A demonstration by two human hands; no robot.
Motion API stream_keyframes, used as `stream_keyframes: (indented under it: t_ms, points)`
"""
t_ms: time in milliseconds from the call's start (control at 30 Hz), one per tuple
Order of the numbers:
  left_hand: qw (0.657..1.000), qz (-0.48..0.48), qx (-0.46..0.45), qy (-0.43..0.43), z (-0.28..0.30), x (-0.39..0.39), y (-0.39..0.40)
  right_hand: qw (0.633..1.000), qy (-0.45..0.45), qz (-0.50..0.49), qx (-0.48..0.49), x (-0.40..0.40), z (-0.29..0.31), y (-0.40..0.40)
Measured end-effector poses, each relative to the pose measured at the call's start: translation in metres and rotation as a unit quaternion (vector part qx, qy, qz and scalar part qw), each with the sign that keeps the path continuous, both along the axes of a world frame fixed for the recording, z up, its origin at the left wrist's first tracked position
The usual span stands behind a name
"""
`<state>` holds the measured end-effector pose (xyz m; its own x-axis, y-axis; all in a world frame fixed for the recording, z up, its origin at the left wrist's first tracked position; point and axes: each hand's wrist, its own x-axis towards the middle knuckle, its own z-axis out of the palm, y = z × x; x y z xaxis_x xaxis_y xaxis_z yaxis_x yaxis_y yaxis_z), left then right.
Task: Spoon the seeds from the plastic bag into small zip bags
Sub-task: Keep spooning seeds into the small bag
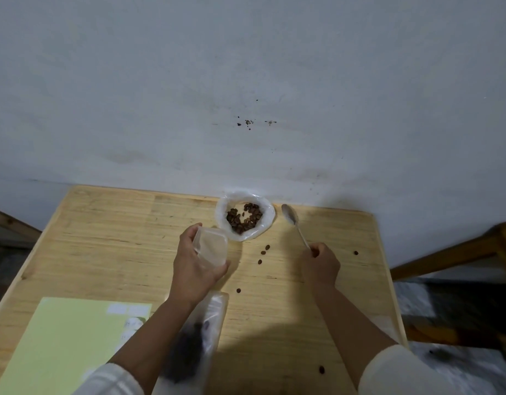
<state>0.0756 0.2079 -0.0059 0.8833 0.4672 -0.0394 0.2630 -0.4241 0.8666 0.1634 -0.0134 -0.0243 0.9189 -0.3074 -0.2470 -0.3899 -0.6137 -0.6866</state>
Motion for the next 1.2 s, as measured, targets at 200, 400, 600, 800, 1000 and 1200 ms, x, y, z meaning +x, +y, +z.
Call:
stream_keyframes:
  t_ms: [200, 400, 600, 800, 1000, 1200]
  points:
    - [1.000, 0.004, -0.003, -0.002, 0.002, 0.002, 0.000, 0.988, -0.124, -0.038, 0.088, -0.007, 0.036, 0.005]
    - [1.000, 0.000, -0.013, 0.003, 0.003, -0.001, -0.001, 0.954, -0.272, 0.072, 0.102, -0.015, 0.069, 0.025]
    - [0.999, -0.004, -0.029, 0.014, 0.004, 0.000, 0.001, 0.978, -0.163, 0.085, 0.100, 0.000, 0.067, 0.049]
    - [0.999, -0.004, -0.041, 0.024, 0.007, 0.008, 0.003, 0.992, -0.066, 0.068, 0.078, 0.023, 0.053, 0.070]
    - [0.996, -0.017, -0.068, 0.047, 0.006, 0.017, 0.006, 0.984, -0.016, -0.045, 0.172, 0.019, 0.037, 0.082]
    - [0.996, -0.032, -0.062, 0.050, 0.010, 0.023, 0.004, 0.936, 0.043, -0.133, 0.323, 0.022, 0.017, 0.083]
